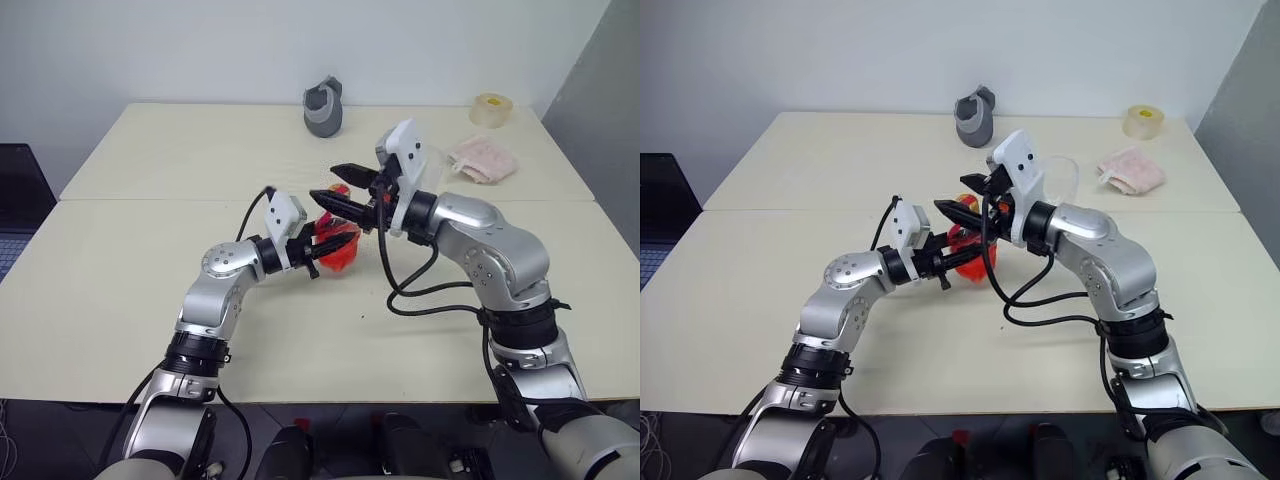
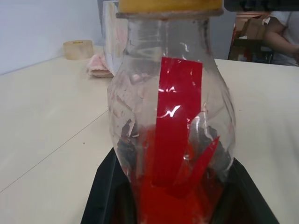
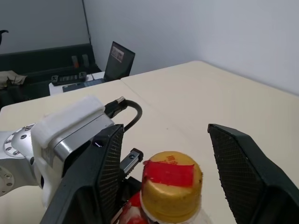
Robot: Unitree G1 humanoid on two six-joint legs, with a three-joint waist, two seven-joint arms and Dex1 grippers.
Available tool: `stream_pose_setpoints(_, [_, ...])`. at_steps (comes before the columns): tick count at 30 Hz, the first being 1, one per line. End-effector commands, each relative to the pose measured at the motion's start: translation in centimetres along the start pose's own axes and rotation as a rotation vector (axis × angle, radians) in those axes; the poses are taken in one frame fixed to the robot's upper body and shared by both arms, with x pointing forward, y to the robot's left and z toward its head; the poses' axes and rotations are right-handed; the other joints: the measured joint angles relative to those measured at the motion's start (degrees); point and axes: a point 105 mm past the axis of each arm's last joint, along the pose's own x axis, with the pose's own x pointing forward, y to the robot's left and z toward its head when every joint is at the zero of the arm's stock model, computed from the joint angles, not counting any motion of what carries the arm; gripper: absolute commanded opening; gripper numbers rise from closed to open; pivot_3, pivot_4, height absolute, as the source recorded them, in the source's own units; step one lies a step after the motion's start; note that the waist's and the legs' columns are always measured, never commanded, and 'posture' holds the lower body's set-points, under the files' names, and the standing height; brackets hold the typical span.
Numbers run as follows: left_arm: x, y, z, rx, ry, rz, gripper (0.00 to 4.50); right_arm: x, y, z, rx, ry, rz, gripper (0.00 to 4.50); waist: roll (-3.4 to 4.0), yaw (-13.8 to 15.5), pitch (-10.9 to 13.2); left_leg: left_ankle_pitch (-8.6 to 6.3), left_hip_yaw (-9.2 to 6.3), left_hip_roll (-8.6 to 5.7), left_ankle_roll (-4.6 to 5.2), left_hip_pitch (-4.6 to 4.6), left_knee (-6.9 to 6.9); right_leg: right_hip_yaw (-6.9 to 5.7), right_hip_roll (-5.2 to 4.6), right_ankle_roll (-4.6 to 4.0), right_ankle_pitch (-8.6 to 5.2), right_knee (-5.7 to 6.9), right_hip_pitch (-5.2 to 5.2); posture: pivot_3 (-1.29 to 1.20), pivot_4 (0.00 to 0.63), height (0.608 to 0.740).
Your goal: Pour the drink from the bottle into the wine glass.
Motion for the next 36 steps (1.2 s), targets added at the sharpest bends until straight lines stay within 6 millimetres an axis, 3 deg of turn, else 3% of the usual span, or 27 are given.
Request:
stream_pose_setpoints(1, [0.4,-0.1,2.5,0.072,-0.070,-0.009,1.28,-0.2,0.1,0.9,-0.029,-0.038,0.008,3.06,0.00,0.00,0.00,0.00,0.00,0.00,0.00,0.00,0.00,0.00,0.00,0.00,0.00,0.00,0.00,0.00,0.150,0.740])
stream_pose_setpoints(4, [0.4,-0.1,2.5,0.072,-0.070,-0.009,1.28,-0.2,0.1,1.0,-0.026,-0.040,0.009,3.06,0.00,0.00,0.00,0.00,0.00,0.00,0.00,0.00,0.00,0.00,0.00,0.00,0.00,0.00,0.00,0.00,0.150,0.740])
stream_pose_setpoints(10, [0.4,-0.2,2.5,0.070,-0.071,-0.009,1.28,-0.2,0.1,1.2,-0.024,-0.055,0.018,1.23,0.00,0.01,0.00,0.00,0.01,0.00,0.00,0.00,0.00,0.01,0.00,0.00,0.00,0.00,0.00,0.00,0.150,0.740])
stream_pose_setpoints(17, [-0.1,-1.0,2.7,0.068,-0.075,-0.023,1.28,-0.1,0.9,1.3,-0.031,-0.065,0.086,1.24,0.00,-0.01,0.00,0.00,0.00,0.00,0.00,0.00,0.00,0.00,0.00,0.00,0.00,0.00,0.00,0.00,0.150,0.740])
stream_pose_setpoints(24, [-2.9,-6.3,3.5,0.084,-0.069,-0.225,1.28,0.2,2.8,2.1,-0.113,-0.066,0.438,1.24,0.12,-0.61,0.07,-0.02,0.04,0.05,0.04,0.03,-0.05,0.05,0.03,0.00,0.00,0.00,-0.03,0.00,0.150,0.740])
stream_pose_setpoints(29, [-4.7,-8.6,4.7,0.025,-0.098,-0.273,1.28,0.1,4.1,2.3,-0.128,-0.050,0.693,1.24,0.14,-0.18,0.09,-0.03,-0.01,0.05,0.06,0.02,-0.01,0.00,0.03,0.00,0.00,-0.02,0.01,0.00,0.150,0.740])
stream_pose_setpoints(32, [-5.2,-9.1,4.8,0.018,-0.095,-0.270,1.28,0.0,4.1,2.2,-0.135,-0.042,0.744,1.24,0.15,0.03,0.10,-0.03,-0.01,0.09,0.05,0.02,-0.03,0.00,-0.04,0.00,0.00,-0.06,0.02,0.00,0.150,0.740])
stream_pose_setpoints(36, [-5.4,-7.3,3.8,0.036,-0.054,-0.197,1.28,-0.7,3.3,2.1,-0.120,-0.038,0.712,2.63,0.15,0.41,0.10,-0.03,-0.02,0.06,0.05,0.03,0.00,-0.02,-0.07,0.00,0.00,-0.04,0.06,0.00,0.150,0.740])
